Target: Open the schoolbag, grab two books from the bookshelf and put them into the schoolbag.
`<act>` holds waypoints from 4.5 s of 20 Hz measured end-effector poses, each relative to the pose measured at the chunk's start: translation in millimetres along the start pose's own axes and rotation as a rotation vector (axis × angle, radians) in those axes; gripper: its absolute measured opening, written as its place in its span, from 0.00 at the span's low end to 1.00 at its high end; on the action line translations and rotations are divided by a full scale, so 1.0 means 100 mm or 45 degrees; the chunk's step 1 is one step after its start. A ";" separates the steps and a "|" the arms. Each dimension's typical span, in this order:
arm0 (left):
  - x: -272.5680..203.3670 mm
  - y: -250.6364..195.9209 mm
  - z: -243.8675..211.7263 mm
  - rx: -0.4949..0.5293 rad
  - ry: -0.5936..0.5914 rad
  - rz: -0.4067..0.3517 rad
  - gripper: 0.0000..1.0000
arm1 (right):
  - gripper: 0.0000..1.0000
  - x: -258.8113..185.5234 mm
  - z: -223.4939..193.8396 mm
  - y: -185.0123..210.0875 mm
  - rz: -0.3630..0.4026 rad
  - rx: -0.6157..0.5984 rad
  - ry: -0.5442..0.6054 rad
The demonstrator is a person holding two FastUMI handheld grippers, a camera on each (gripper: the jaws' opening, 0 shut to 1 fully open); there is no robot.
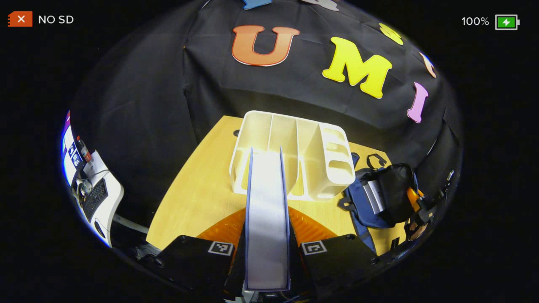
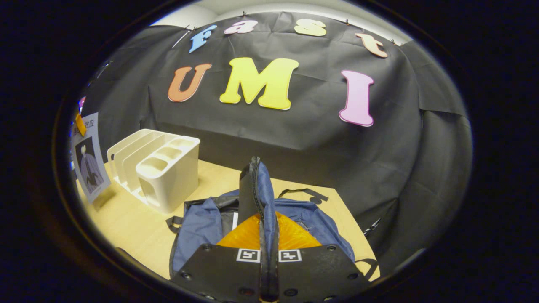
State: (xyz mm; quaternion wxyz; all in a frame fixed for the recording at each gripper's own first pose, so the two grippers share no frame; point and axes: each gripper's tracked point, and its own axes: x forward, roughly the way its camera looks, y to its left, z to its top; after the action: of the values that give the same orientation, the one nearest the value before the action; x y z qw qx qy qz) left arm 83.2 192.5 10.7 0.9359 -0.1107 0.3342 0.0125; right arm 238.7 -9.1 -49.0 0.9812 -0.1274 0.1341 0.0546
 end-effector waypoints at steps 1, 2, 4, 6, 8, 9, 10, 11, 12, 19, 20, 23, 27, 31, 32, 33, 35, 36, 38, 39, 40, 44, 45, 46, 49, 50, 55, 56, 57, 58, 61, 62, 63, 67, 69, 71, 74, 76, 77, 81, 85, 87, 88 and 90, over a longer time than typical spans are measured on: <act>-0.01 -0.08 -0.06 -0.002 0.009 -0.030 0.45 | 0.01 0.01 -0.01 0.00 0.003 -0.005 0.003; -0.01 -0.15 -0.09 0.000 0.015 -0.059 0.45 | 0.01 0.02 -0.01 0.02 0.011 -0.025 0.012; -0.01 -0.36 -0.13 0.008 0.021 -0.131 0.45 | 0.01 0.03 -0.02 -0.01 0.007 -0.038 0.022; 0.01 -0.59 -0.17 0.005 0.032 -0.213 0.45 | 0.01 0.06 -0.01 0.00 0.015 -0.023 0.036; 0.06 -0.82 -0.18 0.006 0.042 -0.287 0.45 | 0.01 0.08 -0.02 -0.03 0.011 -0.018 0.059; 0.09 -0.96 -0.19 0.014 0.043 -0.336 0.45 | 0.01 0.08 -0.02 -0.04 0.003 -0.016 0.066; 0.11 -1.13 -0.17 0.007 0.050 -0.385 0.45 | 0.01 0.08 0.00 -0.04 0.006 -0.013 0.067; 0.12 -1.28 -0.16 -0.003 0.058 -0.438 0.45 | 0.01 0.07 0.01 -0.04 0.006 -0.015 0.069; 0.15 -1.44 -0.14 -0.010 0.063 -0.490 0.45 | 0.01 0.08 0.03 -0.04 0.002 -0.019 0.068; 0.34 -2.22 0.00 -0.107 0.017 -0.734 0.45 | 0.01 0.07 0.21 -0.24 -0.072 0.017 0.066; 0.37 -2.33 0.04 -0.151 0.009 -0.768 0.45 | 0.01 0.07 0.29 -0.30 -0.094 0.040 0.050; 0.58 -2.54 0.16 -0.276 0.007 -0.794 0.41 | 0.01 0.06 0.47 -0.45 -0.143 0.058 0.006; 0.92 -2.79 0.26 -0.403 0.019 -0.779 0.45 | 0.01 0.07 0.63 -0.49 -0.137 0.055 -0.018; 1.28 -3.01 0.26 -0.601 0.047 -0.799 0.44 | 0.01 0.03 0.76 -0.47 -0.122 0.047 -0.081; 1.34 -3.08 0.27 -0.655 0.055 -0.816 0.45 | 0.00 0.03 0.79 -0.44 -0.107 0.042 -0.089; 1.38 -3.13 0.27 -0.696 0.051 -0.826 0.45 | 0.01 0.01 0.82 -0.43 -0.098 0.041 -0.100; 1.49 -3.16 0.26 -0.742 0.010 -0.793 0.45 | 0.01 0.01 0.88 -0.42 -0.077 0.040 -0.116; 1.54 -3.18 0.26 -0.743 -0.024 -0.763 0.45 | 0.01 0.03 0.91 -0.42 -0.071 0.049 -0.123; 1.63 -3.27 0.20 -0.712 -0.076 -0.709 0.45 | 0.01 0.05 0.94 -0.42 -0.052 0.073 -0.126; 1.66 -3.32 0.16 -0.689 -0.081 -0.697 0.45 | 0.01 0.06 0.95 -0.42 -0.045 0.082 -0.129; 1.68 -3.40 0.13 -0.673 -0.075 -0.703 0.45 | 0.00 0.08 0.96 -0.41 -0.038 0.082 -0.130; 1.74 -3.67 0.00 -0.670 -0.051 -0.730 0.45 | 0.01 0.04 1.02 -0.35 0.002 0.077 -0.153; 1.78 -3.73 -0.02 -0.665 -0.067 -0.729 0.45 | 0.01 0.04 1.02 -0.34 0.011 0.082 -0.159; 1.80 -3.79 -0.06 -0.667 -0.078 -0.728 0.45 | 0.00 0.04 1.03 -0.33 0.022 0.090 -0.163; 1.90 -3.95 -0.06 -0.732 -0.109 -0.732 0.45 | 0.01 0.02 1.09 -0.38 0.038 0.116 -0.183; 1.93 -4.01 -0.10 -0.739 -0.120 -0.736 0.45 | 0.01 0.01 1.11 -0.40 0.042 0.124 -0.189; 2.09 -4.15 -0.18 -0.863 -0.220 -0.752 0.45 | 0.01 -0.02 1.13 -0.36 0.084 0.154 -0.209; 2.11 -4.20 -0.22 -0.880 -0.230 -0.759 0.45 | 0.01 -0.03 1.14 -0.32 0.099 0.156 -0.211; 2.14 -4.25 -0.26 -0.882 -0.247 -0.762 0.45 | 0.01 -0.03 1.14 -0.27 0.111 0.156 -0.214; 2.17 -4.31 -0.28 -0.879 -0.259 -0.767 0.45 | 0.01 -0.03 1.15 -0.22 0.126 0.153 -0.217; 2.30 -4.46 -0.33 -0.892 -0.276 -0.787 0.45 | 0.01 -0.05 1.15 -0.07 0.173 0.132 -0.220; 2.34 -4.49 -0.35 -0.908 -0.271 -0.797 0.45 | 0.01 -0.04 1.16 -0.03 0.180 0.123 -0.218; 2.37 -4.53 -0.37 -0.920 -0.268 -0.804 0.45 | 0.01 -0.03 1.15 0.01 0.185 0.118 -0.217; 2.42 -4.66 -0.43 -0.936 -0.270 -0.814 0.45 | 0.01 -0.02 1.13 0.10 0.223 0.141 -0.202; 2.44 -4.64 -0.45 -0.949 -0.272 -0.816 0.45 | 0.01 -0.01 1.14 0.08 0.219 0.156 -0.207; 2.51 -4.58 -0.51 -0.958 -0.234 -0.771 0.46 | 0.01 0.01 1.10 0.06 0.210 0.157 -0.207; 2.55 -4.54 -0.61 -0.956 -0.158 -0.724 0.63 | 0.02 0.01 1.02 0.02 0.210 0.177 -0.199; 2.50 -4.56 -0.61 -0.904 -0.157 -0.720 0.68 | 0.01 0.00 0.99 -0.03 0.202 0.196 -0.201; 2.47 -4.56 -0.64 -0.860 -0.156 -0.703 0.76 | 0.01 0.00 0.97 -0.05 0.195 0.206 -0.201; 2.44 -4.42 -0.70 -0.704 -0.165 -0.574 0.86 | 0.01 0.01 0.90 -0.21 0.154 0.247 -0.193; 2.42 -4.13 -0.70 -0.632 -0.192 -0.444 0.99 | 0.01 0.06 0.70 -0.43 0.103 0.359 -0.156; 2.40 -3.95 -0.74 -0.600 -0.199 -0.395 0.99 | 0.01 0.11 0.61 -0.56 0.079 0.418 -0.134; 2.38 -3.89 -0.73 -0.571 -0.221 -0.380 0.99 | 0.00 0.12 0.57 -0.62 0.064 0.443 -0.127; 2.26 -3.83 -0.76 -0.519 -0.223 -0.398 0.99 | 0.01 0.15 0.49 -0.72 0.013 0.470 -0.106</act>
State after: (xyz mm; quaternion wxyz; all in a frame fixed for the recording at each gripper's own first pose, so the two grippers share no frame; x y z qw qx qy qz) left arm 249.0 -208.4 -112.6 0.9102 -0.3455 0.2214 -0.0555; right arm 275.4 -64.7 9.3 0.9923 0.0578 0.1019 0.0393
